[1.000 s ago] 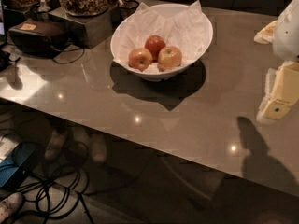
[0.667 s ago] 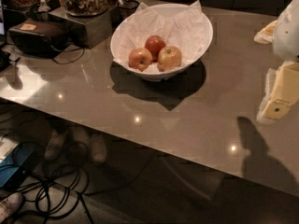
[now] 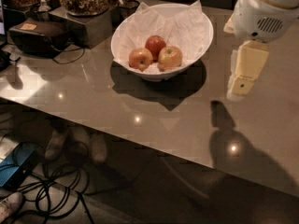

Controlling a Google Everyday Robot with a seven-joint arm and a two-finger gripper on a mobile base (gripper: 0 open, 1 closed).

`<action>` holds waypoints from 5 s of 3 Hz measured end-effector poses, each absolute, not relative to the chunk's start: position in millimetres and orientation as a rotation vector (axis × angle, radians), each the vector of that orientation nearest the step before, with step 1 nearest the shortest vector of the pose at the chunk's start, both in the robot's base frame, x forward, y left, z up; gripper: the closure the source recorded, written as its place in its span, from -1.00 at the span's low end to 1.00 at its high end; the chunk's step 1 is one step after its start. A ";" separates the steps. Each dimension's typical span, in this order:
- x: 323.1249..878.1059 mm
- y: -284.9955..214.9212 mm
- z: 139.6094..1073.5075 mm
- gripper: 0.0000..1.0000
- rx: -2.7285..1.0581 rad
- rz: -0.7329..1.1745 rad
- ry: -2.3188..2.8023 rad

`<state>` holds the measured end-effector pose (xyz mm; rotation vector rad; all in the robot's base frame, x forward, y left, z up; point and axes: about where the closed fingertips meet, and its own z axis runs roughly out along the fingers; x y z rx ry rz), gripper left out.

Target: Pick apple from white bowl

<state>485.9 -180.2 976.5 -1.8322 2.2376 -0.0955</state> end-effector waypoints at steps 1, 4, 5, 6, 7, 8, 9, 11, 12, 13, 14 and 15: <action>507.6 -152.7 978.3 -1.00 -1.911 -0.111 2.197; 561.1 -126.8 982.4 -1.00 -1.832 -0.059 2.177; 590.1 -114.4 988.6 -1.00 -1.764 -0.044 2.146; 592.7 -113.0 990.1 -1.00 -1.757 -0.049 2.135; 604.8 -107.6 978.8 -1.00 -1.749 0.004 2.185; 626.7 -100.3 963.8 -1.00 -1.733 0.070 2.235; 647.1 -91.0 948.0 -0.84 -1.726 0.127 2.263; 670.7 -80.4 922.2 -0.76 -1.708 0.192 2.304; 676.5 -79.3 911.3 -0.58 -1.702 0.208 2.327; 678.2 -82.0 904.3 -0.34 -1.695 0.218 2.348; 678.8 -85.7 899.9 -0.42 -1.690 0.224 2.363; 679.0 -88.4 895.0 -0.46 -1.691 0.232 2.375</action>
Offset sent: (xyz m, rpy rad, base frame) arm 0.0188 0.0239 0.0015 -0.0245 0.0063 0.0496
